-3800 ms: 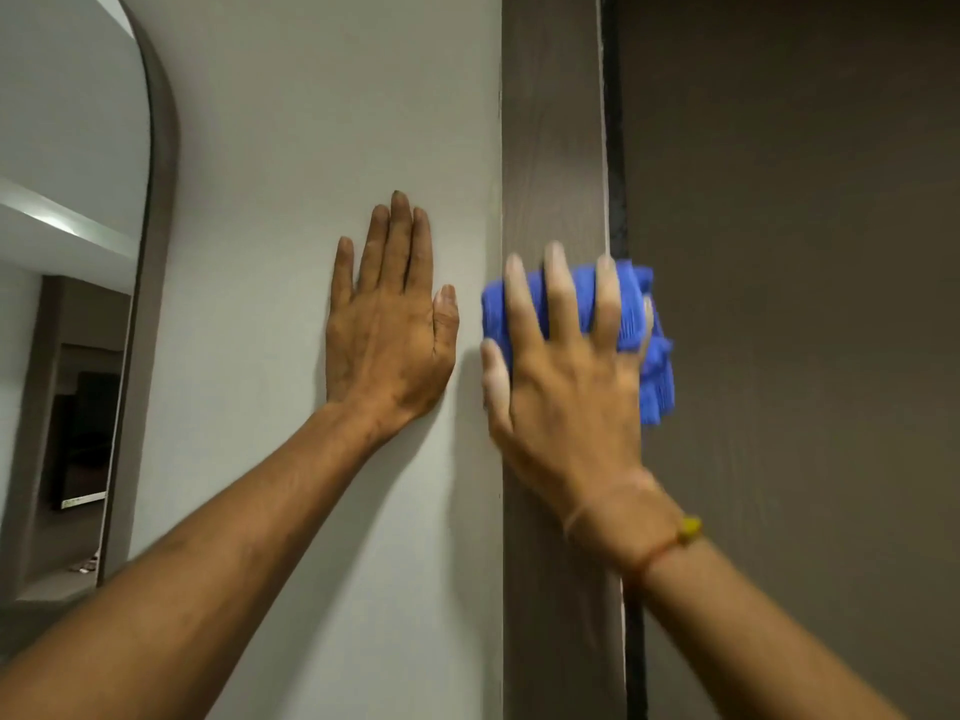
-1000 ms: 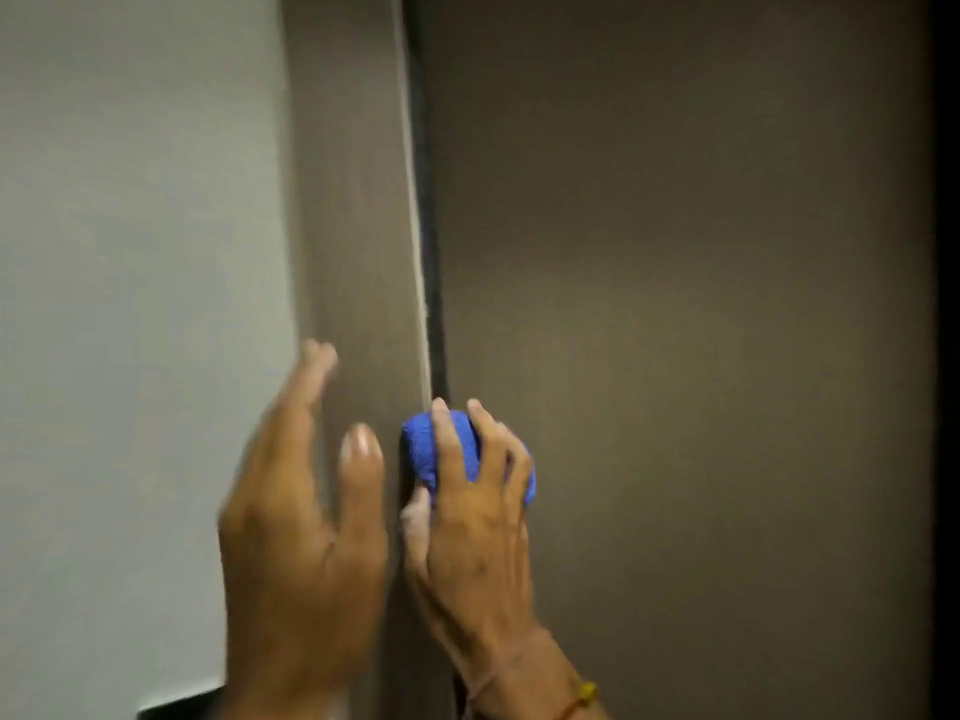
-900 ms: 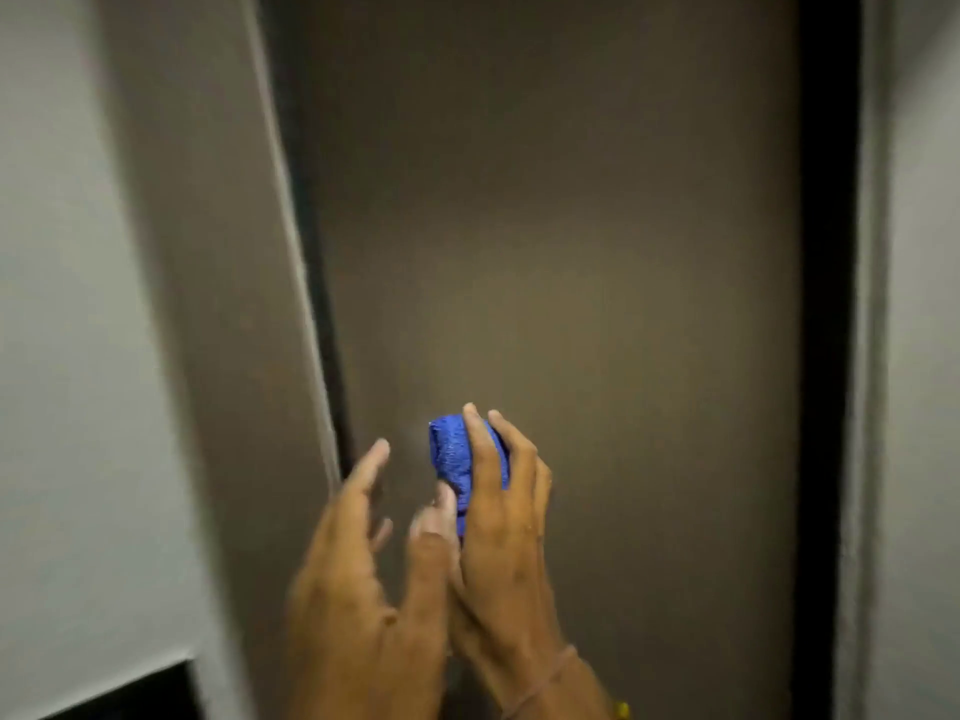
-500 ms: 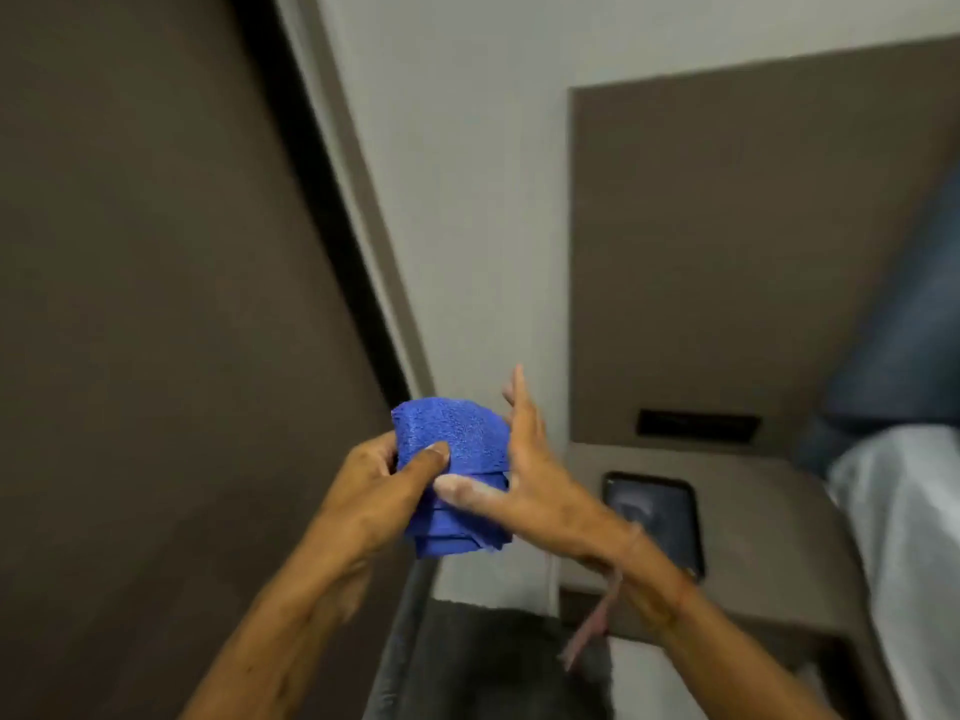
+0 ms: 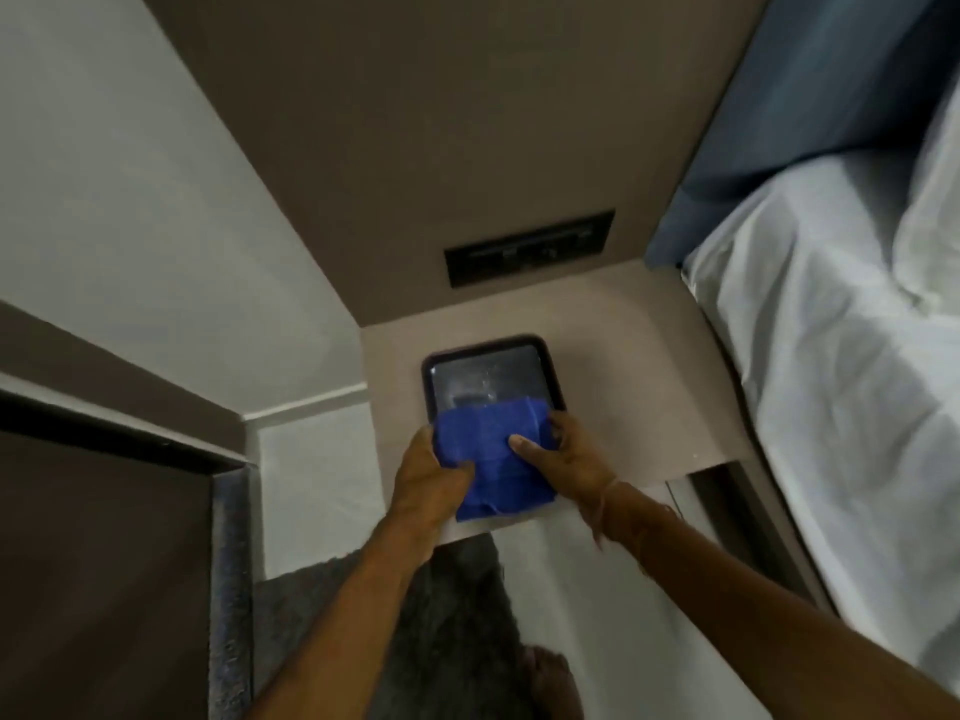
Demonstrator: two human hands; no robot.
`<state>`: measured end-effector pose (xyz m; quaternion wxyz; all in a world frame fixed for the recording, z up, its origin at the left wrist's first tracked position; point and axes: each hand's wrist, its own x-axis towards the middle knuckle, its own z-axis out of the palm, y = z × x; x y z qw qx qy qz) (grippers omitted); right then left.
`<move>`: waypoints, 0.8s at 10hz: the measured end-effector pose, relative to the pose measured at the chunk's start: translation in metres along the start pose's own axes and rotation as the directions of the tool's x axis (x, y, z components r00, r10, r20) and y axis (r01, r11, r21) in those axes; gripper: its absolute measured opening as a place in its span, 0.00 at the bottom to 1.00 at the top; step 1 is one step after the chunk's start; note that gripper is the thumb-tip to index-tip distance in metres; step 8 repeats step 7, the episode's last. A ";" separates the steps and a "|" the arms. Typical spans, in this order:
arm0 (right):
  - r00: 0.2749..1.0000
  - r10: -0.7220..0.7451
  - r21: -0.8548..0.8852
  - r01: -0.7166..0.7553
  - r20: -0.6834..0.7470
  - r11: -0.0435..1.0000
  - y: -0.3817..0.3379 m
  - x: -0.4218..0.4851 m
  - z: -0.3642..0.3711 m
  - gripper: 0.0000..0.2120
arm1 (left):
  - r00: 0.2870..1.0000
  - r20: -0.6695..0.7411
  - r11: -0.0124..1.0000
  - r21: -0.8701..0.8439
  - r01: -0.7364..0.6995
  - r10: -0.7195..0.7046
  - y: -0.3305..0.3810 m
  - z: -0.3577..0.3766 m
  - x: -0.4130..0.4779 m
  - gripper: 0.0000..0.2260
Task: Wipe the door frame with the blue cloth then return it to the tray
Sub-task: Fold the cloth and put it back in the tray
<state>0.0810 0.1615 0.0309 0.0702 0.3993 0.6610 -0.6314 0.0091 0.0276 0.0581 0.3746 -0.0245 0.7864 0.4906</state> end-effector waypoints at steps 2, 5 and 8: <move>0.982 -0.123 -0.272 0.080 -0.146 0.959 0.040 0.108 0.017 0.30 | 0.953 -0.216 0.958 0.236 -0.161 0.213 -0.048 0.046 0.105 0.24; 0.948 -0.242 -0.881 0.289 0.208 0.375 0.107 0.130 0.025 0.35 | 0.962 0.114 0.407 0.889 -0.211 0.250 -0.107 0.071 0.130 0.34; 0.976 -0.092 -0.962 0.212 0.199 0.170 0.082 0.113 0.026 0.41 | 0.976 0.126 0.462 0.865 -0.196 0.180 -0.092 0.042 0.109 0.33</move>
